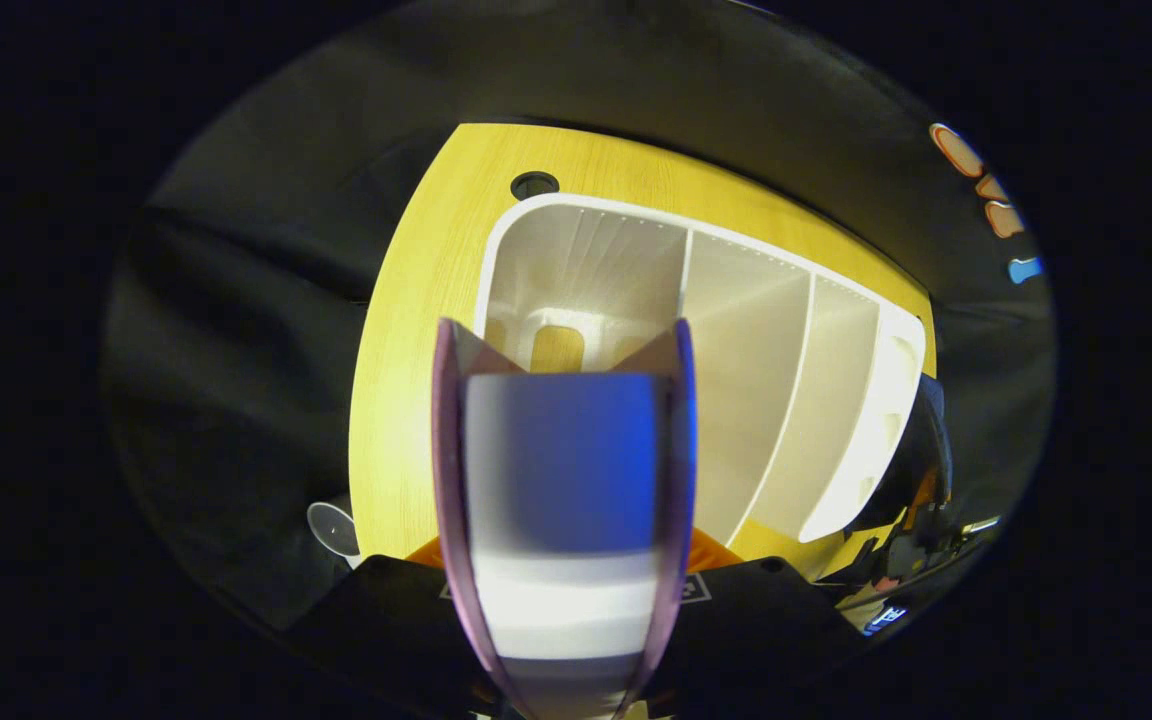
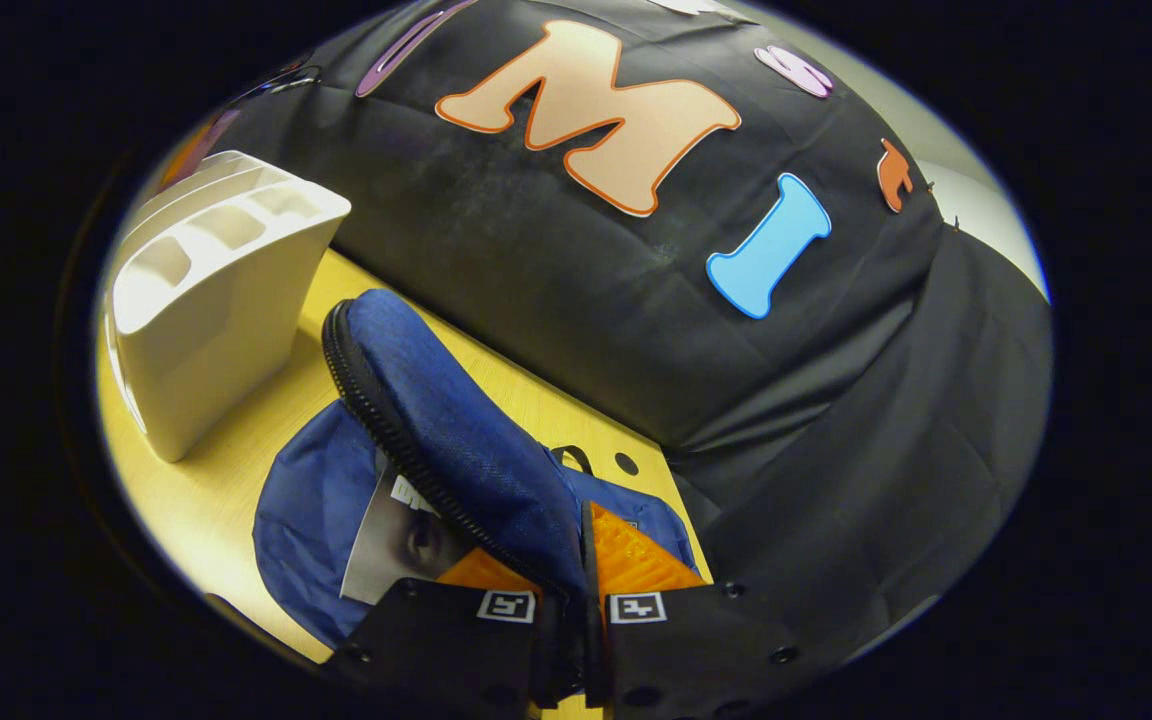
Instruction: Open the schoolbag, grab two books from the bookshelf and put them into the schoolbag.
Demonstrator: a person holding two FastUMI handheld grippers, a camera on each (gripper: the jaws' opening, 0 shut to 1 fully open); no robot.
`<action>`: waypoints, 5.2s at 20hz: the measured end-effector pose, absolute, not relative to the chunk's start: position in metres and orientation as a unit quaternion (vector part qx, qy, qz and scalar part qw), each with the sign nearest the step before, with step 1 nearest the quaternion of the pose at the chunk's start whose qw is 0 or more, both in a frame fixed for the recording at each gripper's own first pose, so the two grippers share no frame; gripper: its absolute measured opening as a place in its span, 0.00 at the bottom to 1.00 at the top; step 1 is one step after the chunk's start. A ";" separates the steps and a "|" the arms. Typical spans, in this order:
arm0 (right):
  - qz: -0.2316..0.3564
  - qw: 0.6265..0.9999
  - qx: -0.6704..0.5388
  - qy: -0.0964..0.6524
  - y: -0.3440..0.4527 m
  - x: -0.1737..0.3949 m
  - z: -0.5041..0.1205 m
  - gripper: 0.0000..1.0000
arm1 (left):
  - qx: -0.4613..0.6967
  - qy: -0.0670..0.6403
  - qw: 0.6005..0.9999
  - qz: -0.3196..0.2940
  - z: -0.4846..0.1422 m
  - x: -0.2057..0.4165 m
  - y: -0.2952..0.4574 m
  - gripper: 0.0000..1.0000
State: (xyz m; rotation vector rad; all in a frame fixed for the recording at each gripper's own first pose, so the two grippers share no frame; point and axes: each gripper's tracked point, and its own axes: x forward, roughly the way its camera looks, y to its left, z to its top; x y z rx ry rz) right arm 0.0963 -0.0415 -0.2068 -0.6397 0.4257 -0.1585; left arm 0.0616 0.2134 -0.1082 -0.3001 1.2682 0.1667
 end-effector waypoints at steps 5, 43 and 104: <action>-0.063 0.930 -0.300 0.202 -0.045 0.096 -0.205 0.16 | -0.145 0.575 0.799 0.102 -0.055 0.023 0.202 0.40; 0.010 0.959 -0.227 0.167 -0.074 0.094 -0.171 0.13 | -0.293 0.441 0.828 -0.185 -0.124 0.130 -0.220 0.40; 0.053 0.985 -0.035 0.163 -0.036 0.008 -0.107 0.84 | -0.095 0.193 0.976 0.042 -0.047 0.035 -0.043 0.95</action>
